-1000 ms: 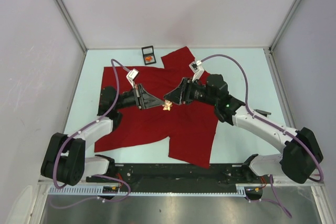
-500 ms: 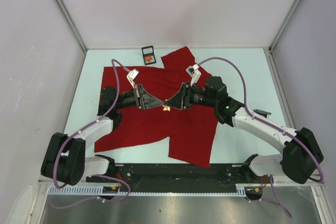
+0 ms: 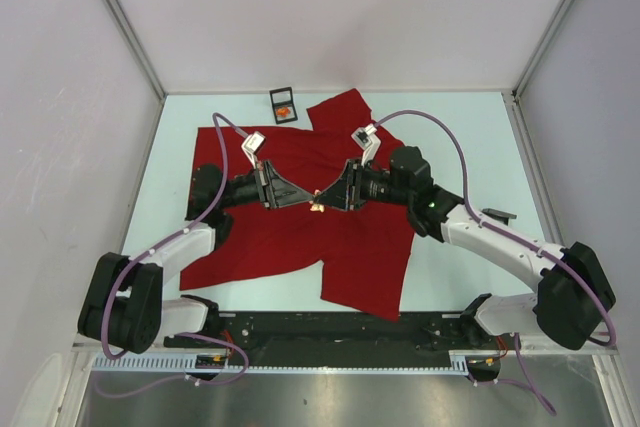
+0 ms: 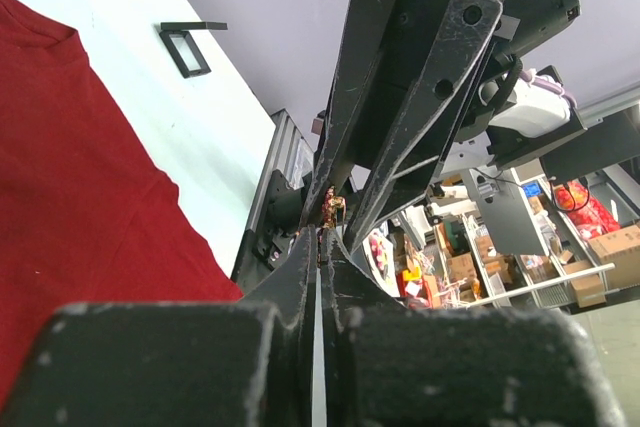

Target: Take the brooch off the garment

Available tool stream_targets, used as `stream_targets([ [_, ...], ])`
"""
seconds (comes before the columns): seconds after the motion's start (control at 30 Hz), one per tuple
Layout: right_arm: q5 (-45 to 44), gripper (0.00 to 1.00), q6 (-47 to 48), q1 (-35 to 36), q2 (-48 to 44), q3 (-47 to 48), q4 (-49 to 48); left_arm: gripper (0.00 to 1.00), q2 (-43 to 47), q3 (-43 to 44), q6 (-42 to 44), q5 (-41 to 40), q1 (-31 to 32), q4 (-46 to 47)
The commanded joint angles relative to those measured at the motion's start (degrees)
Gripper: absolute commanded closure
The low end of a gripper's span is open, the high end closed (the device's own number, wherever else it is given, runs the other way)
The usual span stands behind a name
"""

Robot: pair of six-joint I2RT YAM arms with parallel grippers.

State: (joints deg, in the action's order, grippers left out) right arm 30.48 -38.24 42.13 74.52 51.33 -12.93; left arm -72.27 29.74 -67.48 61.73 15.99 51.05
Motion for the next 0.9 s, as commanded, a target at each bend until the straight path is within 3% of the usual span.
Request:
stream_targets([
  [0.0,0.5,0.76,1.3,0.7,0.5,0.0,-1.4,1.0,0.2,1.6,0.2,0.6,0.3,1.6],
  [0.3,-1.6,0.81,1.6,1.1,0.6,0.0,-1.5,1.0,0.2,1.8,-1.3,0.7,0.3,1.6],
  [0.43,-6.4,0.81,0.5,2.9,0.3,0.1,-2.1,1.0,1.1,1.3,-2.4,-1.0,0.4,1.6],
  [0.67,-14.5,0.75,-2.9,5.6,-0.4,-1.2,-6.3,1.0,2.1,0.5,-3.2,-2.1,0.4,1.7],
  [0.87,-15.6,0.65,-3.8,5.5,-2.0,-1.8,-6.9,1.0,2.5,-0.2,-3.1,-2.0,0.4,2.0],
])
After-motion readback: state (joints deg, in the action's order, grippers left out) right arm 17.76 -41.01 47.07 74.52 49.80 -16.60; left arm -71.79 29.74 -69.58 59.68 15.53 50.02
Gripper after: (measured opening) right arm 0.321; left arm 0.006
